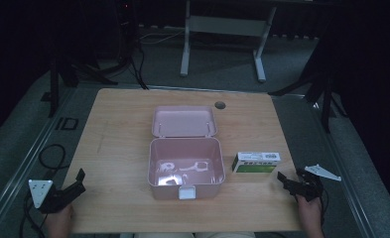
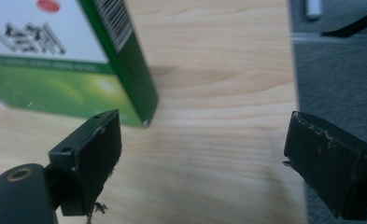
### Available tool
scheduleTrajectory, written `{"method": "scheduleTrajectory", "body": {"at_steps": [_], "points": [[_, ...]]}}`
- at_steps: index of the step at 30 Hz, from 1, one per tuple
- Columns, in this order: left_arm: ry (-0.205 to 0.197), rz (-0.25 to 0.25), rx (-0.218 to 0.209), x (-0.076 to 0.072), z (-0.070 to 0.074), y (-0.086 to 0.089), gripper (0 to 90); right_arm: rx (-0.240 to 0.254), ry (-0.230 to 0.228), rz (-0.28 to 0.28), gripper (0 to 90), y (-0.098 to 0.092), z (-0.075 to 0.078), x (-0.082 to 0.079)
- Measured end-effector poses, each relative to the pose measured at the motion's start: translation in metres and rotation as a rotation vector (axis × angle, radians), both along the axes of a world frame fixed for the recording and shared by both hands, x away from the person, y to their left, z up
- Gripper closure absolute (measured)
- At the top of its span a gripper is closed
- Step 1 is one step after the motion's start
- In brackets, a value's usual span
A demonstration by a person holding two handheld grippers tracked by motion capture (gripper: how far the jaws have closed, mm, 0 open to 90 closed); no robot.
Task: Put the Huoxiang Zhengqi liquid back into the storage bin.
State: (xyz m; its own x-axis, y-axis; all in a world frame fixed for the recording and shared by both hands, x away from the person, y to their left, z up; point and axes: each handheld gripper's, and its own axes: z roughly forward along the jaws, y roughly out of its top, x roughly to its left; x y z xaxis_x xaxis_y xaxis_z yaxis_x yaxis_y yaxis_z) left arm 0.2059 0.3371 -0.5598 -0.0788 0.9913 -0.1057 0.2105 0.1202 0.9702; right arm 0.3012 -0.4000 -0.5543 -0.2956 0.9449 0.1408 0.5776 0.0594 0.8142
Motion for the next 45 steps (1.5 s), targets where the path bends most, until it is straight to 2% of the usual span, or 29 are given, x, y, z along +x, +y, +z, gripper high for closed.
{"method": "scheduleTrajectory", "body": {"at_steps": [1,2,3,6,7,9,11,16,18,22,24,25,28,29,34,37,38,40,41,45], "points": [[-0.002,0.001,-0.003,0.0,0.0,0.0,1.6,-0.001,0.014,0.023,11.2,0.0,0.0,0.001],[-0.002,0.001,-0.003,0.0,0.0,0.0,1.6,-0.001,0.014,0.023,11.2,0.0,0.0,0.001],[-0.001,-0.001,-0.001,0.0,0.0,0.0,1.7,0.015,0.024,0.053,11.2,-0.001,0.0,0.001],[0.0,-0.005,0.003,0.0,0.0,0.0,1.6,0.036,0.044,0.078,11.2,-0.004,0.0,0.003],[0.001,-0.009,0.004,0.0,0.0,0.0,1.6,0.031,0.061,0.087,11.2,-0.004,0.0,0.004],[0.001,-0.008,0.001,0.0,0.0,0.0,1.6,0.029,0.062,0.095,11.2,-0.005,0.0,0.004],[0.0,-0.009,-0.003,0.0,0.0,0.0,1.6,0.001,0.068,0.112,11.2,-0.004,0.002,0.003],[0.001,-0.013,-0.007,0.0,0.0,0.001,1.6,0.015,0.106,0.242,10.2,-0.004,0.003,0.004],[0.002,-0.014,-0.005,0.0,0.0,0.001,1.6,-0.004,0.124,0.293,10.2,-0.004,0.003,0.003],[0.006,-0.016,-0.001,0.001,0.0,0.0,1.6,-0.076,0.132,0.379,10.2,0.0,0.004,0.0],[0.007,-0.017,0.001,0.001,0.0,0.0,1.6,-0.09,0.148,0.428,10.2,0.002,0.004,-0.002],[0.007,-0.018,0.002,0.001,0.0,0.0,1.6,-0.109,0.15,0.441,10.3,0.002,0.004,-0.002],[0.009,-0.02,0.0,0.001,0.0,0.0,1.7,-0.119,0.159,0.47,10.3,0.003,0.005,-0.003],[0.01,-0.02,-0.001,0.001,0.0,0.0,1.6,-0.128,0.174,0.509,10.3,0.005,0.007,-0.004],[0.005,-0.026,-0.012,0.001,0.0,0.001,1.6,-0.191,0.211,0.605,10.5,0.014,0.012,-0.008],[0.01,-0.029,-0.008,0.001,0.001,0.001,1.6,-0.22,0.238,0.657,10.5,0.021,0.015,-0.01],[0.012,-0.03,-0.006,0.001,0.001,0.001,1.6,-0.246,0.237,0.667,10.5,0.023,0.016,-0.011],[0.014,-0.032,-0.003,0.001,0.001,0.001,1.6,-0.257,0.258,0.701,10.5,0.027,0.018,-0.011],[0.014,-0.034,-0.002,0.001,0.001,0.0,1.6,-0.285,0.26,0.706,10.6,0.029,0.018,-0.011],[0.017,-0.037,-0.002,0.002,0.001,0.001,1.6,-0.333,0.301,0.748,12.5,0.036,0.02,-0.009]]}}
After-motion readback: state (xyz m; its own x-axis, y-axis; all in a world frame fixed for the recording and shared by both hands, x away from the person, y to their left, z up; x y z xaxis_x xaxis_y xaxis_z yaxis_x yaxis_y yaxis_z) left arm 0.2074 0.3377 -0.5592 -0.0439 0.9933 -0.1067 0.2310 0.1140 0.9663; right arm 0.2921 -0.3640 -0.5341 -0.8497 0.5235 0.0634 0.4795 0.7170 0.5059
